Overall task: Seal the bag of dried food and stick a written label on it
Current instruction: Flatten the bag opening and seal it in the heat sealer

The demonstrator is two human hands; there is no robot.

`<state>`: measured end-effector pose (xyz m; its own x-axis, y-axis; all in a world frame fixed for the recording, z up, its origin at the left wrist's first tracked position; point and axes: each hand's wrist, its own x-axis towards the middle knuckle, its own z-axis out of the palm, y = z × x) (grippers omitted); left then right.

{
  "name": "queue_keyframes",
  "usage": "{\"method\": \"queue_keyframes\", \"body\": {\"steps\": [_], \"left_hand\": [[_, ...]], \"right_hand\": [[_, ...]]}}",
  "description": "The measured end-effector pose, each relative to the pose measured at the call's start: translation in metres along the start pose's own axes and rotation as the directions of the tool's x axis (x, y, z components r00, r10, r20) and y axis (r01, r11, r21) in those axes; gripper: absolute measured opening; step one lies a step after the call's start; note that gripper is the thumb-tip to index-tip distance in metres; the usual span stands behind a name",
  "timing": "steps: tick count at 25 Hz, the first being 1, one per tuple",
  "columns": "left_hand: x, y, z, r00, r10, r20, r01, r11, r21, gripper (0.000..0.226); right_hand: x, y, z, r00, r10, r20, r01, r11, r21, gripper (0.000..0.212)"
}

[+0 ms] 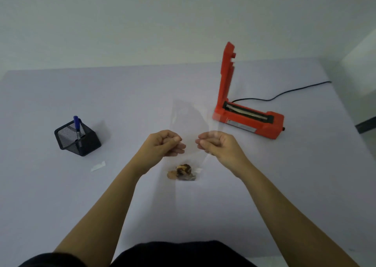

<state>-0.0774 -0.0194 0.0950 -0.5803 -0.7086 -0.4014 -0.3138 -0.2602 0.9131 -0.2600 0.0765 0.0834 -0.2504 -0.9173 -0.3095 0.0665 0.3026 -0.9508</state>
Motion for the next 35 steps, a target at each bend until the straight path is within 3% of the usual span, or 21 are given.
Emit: {"method": "queue_keyframes", "body": {"steps": [3, 8, 11, 15, 21, 26, 30, 33, 35], "left_hand": [[0.008, 0.018, 0.02, 0.996, 0.085, 0.027, -0.086, 0.996, 0.033, 0.013], [0.019, 0.037, 0.062, 0.979, 0.196, 0.06, -0.203, 0.967, 0.154, 0.014], [0.022, 0.049, 0.082, 0.965, 0.263, 0.02, -0.263, 0.956, 0.13, 0.013], [0.028, 0.063, 0.094, 0.95, 0.31, -0.03, -0.307, 0.948, 0.08, 0.013], [0.031, 0.068, 0.107, 0.97, 0.229, -0.077, -0.233, 0.971, -0.045, 0.014], [0.029, 0.051, 0.116, 0.983, 0.133, 0.125, -0.116, 0.985, -0.13, 0.032], [0.03, 0.037, 0.122, 0.988, 0.117, 0.104, -0.102, 0.985, -0.138, 0.011], [0.03, 0.033, 0.127, 0.992, 0.09, 0.088, -0.077, 0.987, -0.144, 0.012], [0.029, 0.03, 0.131, 0.993, 0.078, 0.09, -0.066, 0.989, -0.129, 0.017]], "right_hand": [[-0.007, -0.012, -0.026, 0.998, -0.053, -0.022, 0.053, 0.999, 0.003, 0.015], [-0.014, -0.017, -0.067, 0.962, -0.19, -0.195, 0.177, 0.981, -0.081, 0.011], [-0.02, -0.01, -0.082, 0.964, -0.162, -0.21, 0.154, 0.986, -0.056, 0.035], [-0.028, -0.001, -0.09, 0.972, -0.162, -0.172, 0.159, 0.987, -0.03, 0.015], [-0.034, -0.005, -0.095, 0.979, -0.121, -0.167, 0.137, 0.986, 0.09, 0.015], [-0.036, -0.011, -0.093, 0.962, -0.081, -0.259, 0.131, 0.975, 0.181, 0.016], [-0.041, -0.004, -0.096, 0.967, -0.092, -0.238, 0.124, 0.984, 0.127, 0.013], [-0.043, 0.009, -0.094, 0.97, -0.131, -0.207, 0.123, 0.991, -0.05, 0.022], [-0.045, 0.016, -0.089, 0.951, -0.15, -0.27, 0.13, 0.987, -0.09, 0.015]]}}
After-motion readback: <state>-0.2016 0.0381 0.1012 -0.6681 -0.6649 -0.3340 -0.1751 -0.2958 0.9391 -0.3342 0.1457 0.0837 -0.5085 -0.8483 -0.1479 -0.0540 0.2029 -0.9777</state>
